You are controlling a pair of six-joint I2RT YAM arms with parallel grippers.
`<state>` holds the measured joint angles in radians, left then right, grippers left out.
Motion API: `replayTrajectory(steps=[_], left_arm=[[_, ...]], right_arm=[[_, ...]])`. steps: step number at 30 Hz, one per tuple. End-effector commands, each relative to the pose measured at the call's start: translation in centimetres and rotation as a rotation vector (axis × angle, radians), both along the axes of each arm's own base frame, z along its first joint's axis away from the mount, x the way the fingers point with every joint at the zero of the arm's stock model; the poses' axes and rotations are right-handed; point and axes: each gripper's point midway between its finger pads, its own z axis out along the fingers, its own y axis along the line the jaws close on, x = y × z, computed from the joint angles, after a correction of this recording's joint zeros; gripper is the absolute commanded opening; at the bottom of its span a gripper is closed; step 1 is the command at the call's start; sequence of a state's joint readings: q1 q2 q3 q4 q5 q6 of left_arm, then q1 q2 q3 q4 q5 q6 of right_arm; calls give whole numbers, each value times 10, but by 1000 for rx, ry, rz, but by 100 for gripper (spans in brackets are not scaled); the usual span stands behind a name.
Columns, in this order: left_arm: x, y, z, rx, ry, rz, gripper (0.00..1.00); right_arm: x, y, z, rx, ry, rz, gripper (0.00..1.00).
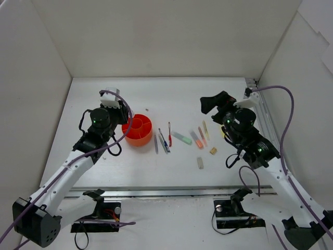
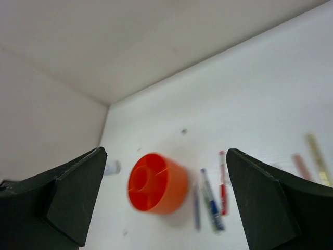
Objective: Sort the stationery into containers
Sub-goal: Place the stationery in the storage box.
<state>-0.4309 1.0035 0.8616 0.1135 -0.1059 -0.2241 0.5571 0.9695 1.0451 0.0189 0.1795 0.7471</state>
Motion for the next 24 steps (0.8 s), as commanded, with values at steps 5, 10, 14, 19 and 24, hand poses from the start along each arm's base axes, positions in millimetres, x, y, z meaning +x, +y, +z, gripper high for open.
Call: replayTrajectory(steps=[5, 10, 14, 19, 24], left_arm=[[7, -28, 19, -75, 9, -120, 0], [16, -28, -5, -67, 83, -88, 0], [16, -29, -17, -67, 112, -85, 0], [23, -22, -28, -45, 127, -34, 0], [28, -24, -35, -30, 167, -33, 17]], right_arm=[[-8, -102, -59, -374, 118, -428, 98], [-11, -115, -63, -430, 141, -480, 98], [-15, -123, -62, -431, 136, -516, 98], [-17, -125, -60, -456, 133, -512, 98], [-15, -125, -59, -540, 134, -475, 98]])
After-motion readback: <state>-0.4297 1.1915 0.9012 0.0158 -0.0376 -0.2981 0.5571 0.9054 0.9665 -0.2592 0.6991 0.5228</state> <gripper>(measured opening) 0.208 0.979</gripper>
